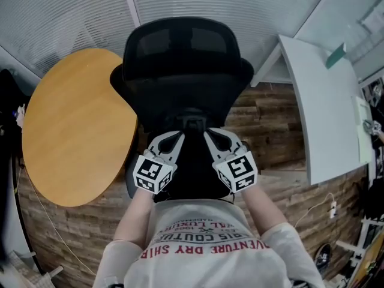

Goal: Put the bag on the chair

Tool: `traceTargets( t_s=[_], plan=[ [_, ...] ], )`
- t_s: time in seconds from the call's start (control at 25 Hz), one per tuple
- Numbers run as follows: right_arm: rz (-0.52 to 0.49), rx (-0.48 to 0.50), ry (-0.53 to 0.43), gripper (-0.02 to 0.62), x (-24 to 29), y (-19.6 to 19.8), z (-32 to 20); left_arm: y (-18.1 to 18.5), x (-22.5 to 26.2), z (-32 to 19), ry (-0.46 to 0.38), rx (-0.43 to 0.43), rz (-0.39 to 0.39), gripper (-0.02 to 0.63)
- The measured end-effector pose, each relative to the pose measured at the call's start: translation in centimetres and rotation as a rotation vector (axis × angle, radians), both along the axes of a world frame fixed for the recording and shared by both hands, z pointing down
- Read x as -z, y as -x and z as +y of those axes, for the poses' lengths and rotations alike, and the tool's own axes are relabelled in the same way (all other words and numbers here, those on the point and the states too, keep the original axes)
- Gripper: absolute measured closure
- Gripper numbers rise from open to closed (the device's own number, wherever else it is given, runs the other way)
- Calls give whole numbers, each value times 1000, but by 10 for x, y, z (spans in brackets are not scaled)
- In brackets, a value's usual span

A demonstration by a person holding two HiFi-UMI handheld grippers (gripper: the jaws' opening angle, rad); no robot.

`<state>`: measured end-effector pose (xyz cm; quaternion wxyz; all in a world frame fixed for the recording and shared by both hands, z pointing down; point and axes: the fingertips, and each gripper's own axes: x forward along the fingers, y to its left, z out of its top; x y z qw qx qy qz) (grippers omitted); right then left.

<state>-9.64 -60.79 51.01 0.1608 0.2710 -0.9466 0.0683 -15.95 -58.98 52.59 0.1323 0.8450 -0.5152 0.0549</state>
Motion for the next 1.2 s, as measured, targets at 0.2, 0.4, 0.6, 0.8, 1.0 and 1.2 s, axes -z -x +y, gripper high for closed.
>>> traceTargets(
  t_s=[0.2, 0.4, 0.6, 0.8, 1.0, 1.2],
  plan=[
    [-89, 16, -119, 568, 52, 7, 13, -2, 66, 10, -122, -37, -20, 575],
    [-144, 7, -171, 568, 84, 12, 22, -2, 88, 29, -164, -66, -82, 574],
    [-166, 14, -156, 569, 88, 8, 23, -1, 94, 34, -174, -48, -74, 574],
    [-172, 18, -141, 569, 86, 9, 25, 2, 96, 37, -178, -26, -55, 575],
    [-164, 35, -144, 569, 85, 12, 30, 1, 94, 36, -167, -23, -50, 574],
    [-177, 65, -151, 569, 89, 12, 36, -3, 96, 37, -166, -29, -49, 574]
  ],
)
